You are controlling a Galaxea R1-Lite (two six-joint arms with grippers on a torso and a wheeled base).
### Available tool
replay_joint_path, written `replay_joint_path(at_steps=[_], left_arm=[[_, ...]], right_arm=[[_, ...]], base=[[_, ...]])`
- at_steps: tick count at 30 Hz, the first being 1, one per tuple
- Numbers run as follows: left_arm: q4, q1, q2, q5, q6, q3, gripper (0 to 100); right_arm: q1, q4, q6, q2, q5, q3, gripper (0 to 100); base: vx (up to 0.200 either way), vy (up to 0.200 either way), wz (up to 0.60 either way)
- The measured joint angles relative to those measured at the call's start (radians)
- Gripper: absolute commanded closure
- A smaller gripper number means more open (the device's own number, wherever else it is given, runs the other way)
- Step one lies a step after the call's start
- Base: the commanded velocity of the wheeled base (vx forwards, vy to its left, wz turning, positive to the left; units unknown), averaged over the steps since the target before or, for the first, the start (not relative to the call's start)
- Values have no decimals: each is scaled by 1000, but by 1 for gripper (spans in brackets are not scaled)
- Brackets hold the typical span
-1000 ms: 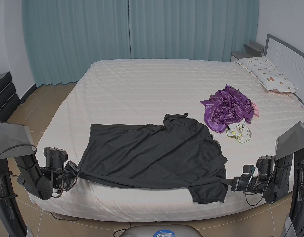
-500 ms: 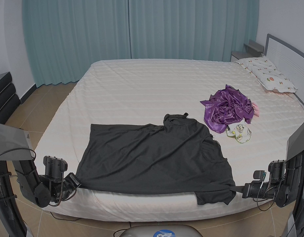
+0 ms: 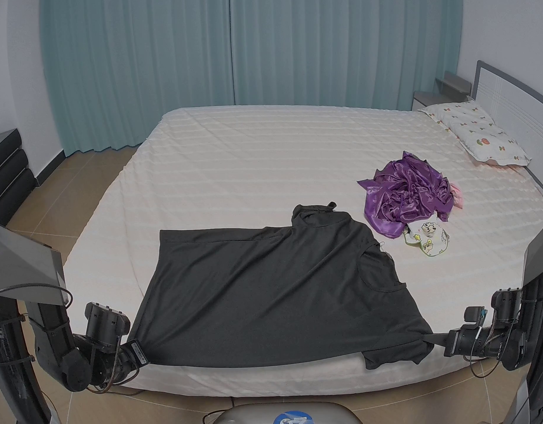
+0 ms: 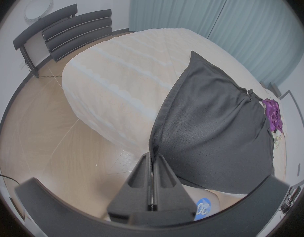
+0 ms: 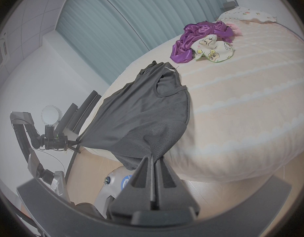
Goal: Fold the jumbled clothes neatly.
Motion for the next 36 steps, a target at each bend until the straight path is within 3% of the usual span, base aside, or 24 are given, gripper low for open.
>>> replay_joint_path(at_steps=[8,19,27,36], left_arm=[[1,-33,13,14,26,42,100],[13,-54,32,15,79,95,100],[13,-84,37,21,88,114,100],[9,-48,-43,43,84,67,100]], right_arm=[[-42,206,-98,-67,46,0,100],[-79,462,-165,-212,58,0,100],[-82,563,-194,-286,61,0,100],[-72,530,-181,-346,210,0,100]], base=[[0,0,0],[0,0,0],[0,0,0],[0,0,0]])
